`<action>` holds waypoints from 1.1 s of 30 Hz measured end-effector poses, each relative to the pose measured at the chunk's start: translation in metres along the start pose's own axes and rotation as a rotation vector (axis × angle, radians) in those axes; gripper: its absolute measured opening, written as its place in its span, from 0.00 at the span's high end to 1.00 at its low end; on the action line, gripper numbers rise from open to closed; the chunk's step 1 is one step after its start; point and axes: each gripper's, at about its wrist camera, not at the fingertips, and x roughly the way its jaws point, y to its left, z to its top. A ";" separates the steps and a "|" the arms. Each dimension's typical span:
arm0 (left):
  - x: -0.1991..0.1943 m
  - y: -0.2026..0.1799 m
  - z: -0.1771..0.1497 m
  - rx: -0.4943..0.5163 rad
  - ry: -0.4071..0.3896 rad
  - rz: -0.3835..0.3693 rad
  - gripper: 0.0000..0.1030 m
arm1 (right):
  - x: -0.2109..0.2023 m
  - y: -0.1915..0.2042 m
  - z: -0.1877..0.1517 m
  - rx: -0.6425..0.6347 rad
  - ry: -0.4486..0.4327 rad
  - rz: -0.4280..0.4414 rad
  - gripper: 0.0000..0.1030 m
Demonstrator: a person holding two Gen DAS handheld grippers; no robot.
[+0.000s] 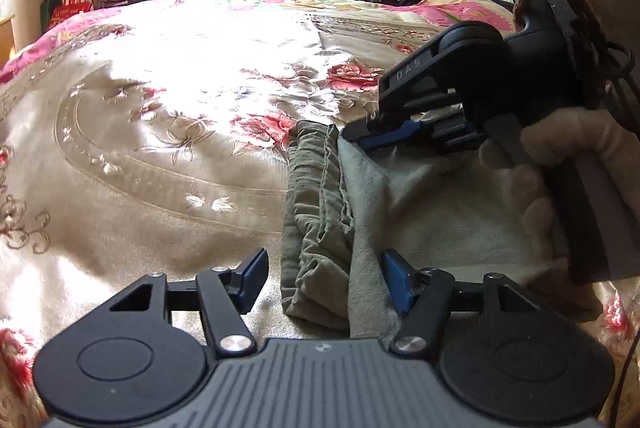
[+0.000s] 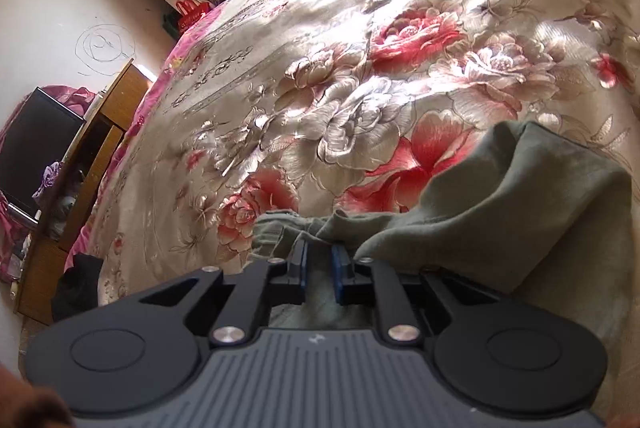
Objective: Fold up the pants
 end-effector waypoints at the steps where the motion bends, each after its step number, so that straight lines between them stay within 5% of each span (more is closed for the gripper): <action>1: 0.000 0.000 -0.001 -0.005 -0.001 -0.004 0.24 | -0.002 0.005 0.005 -0.022 -0.022 0.001 0.84; 4: -0.003 -0.006 -0.003 0.024 -0.019 0.013 0.24 | -0.021 0.018 0.020 -0.072 -0.076 0.027 0.84; 7: -0.013 -0.013 -0.003 0.058 -0.070 0.034 0.25 | -0.050 0.028 0.021 -0.165 -0.088 0.020 0.72; 10: -0.017 -0.015 -0.001 0.072 -0.098 0.041 0.25 | -0.071 0.031 0.003 -0.237 -0.023 -0.013 0.60; 16: -0.023 -0.015 0.000 0.085 -0.129 0.023 0.25 | -0.053 0.045 -0.031 -0.161 0.128 -0.056 0.52; 23: -0.025 -0.017 -0.005 0.131 -0.119 0.016 0.24 | -0.013 0.073 -0.050 -0.203 0.169 -0.189 0.52; 26: -0.029 -0.016 -0.005 0.140 -0.134 -0.004 0.24 | -0.014 0.061 -0.045 -0.111 0.164 -0.198 0.73; 28: -0.033 -0.016 -0.005 0.144 -0.152 -0.011 0.24 | -0.022 0.053 -0.040 -0.046 0.153 -0.165 0.78; 33: -0.036 -0.011 -0.002 0.117 -0.163 -0.036 0.24 | -0.028 0.049 -0.041 -0.032 0.159 -0.148 0.65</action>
